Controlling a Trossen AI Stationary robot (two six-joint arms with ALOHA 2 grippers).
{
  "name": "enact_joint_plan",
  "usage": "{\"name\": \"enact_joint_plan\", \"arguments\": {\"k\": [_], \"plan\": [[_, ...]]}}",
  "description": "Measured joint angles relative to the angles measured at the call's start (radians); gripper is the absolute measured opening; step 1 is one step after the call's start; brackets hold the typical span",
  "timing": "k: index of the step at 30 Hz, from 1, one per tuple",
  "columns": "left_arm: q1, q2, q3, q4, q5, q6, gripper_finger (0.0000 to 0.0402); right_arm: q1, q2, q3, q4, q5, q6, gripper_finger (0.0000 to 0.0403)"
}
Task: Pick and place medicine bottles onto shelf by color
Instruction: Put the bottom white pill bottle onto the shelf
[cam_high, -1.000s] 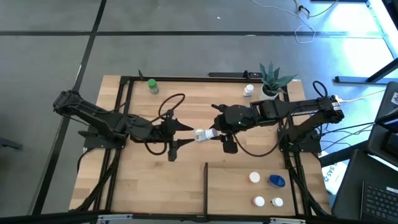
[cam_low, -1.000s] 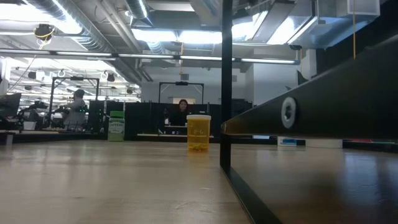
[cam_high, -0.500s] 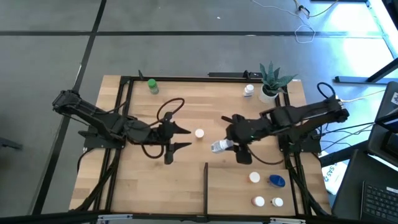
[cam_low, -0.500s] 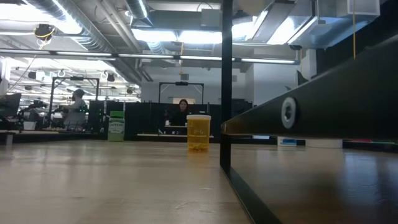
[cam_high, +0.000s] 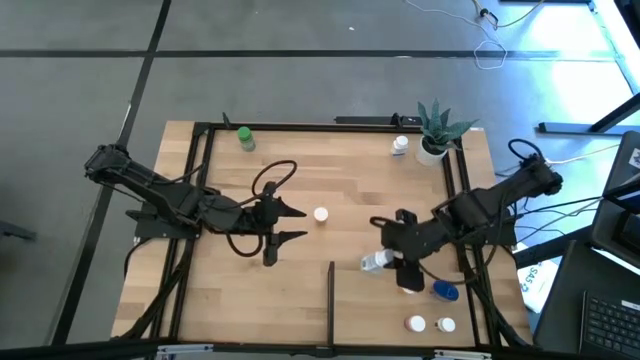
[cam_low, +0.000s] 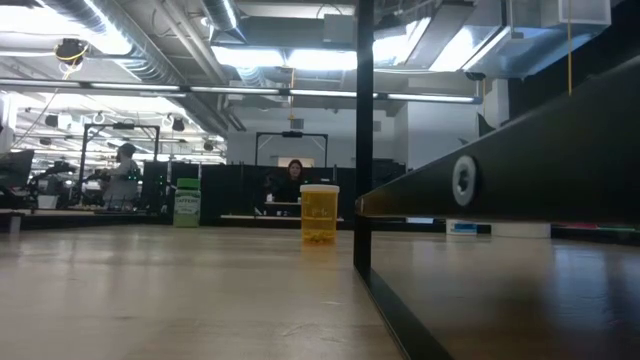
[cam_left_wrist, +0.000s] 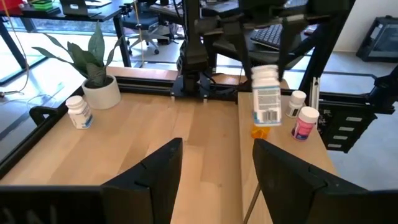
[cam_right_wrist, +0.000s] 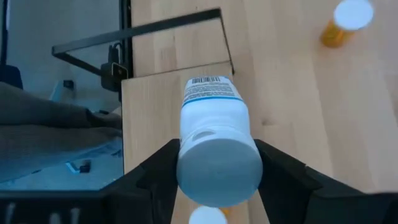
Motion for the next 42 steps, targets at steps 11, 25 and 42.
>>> {"name": "enact_joint_plan", "arguments": {"k": [11,25,42], "plan": [[0.0,0.0,0.0,-0.021,0.001,-0.002,0.019,0.049,0.076,0.0,-0.026,-0.062,0.113,0.0184],[0.0,0.001,0.0,-0.074,0.002,-0.002,0.019,0.04,0.265,0.0,-0.044,-0.111,0.194,0.0184],[0.0,0.001,0.0,-0.074,0.005,-0.002,0.019,0.035,0.355,0.0,-0.104,-0.114,0.229,0.0184]]}}
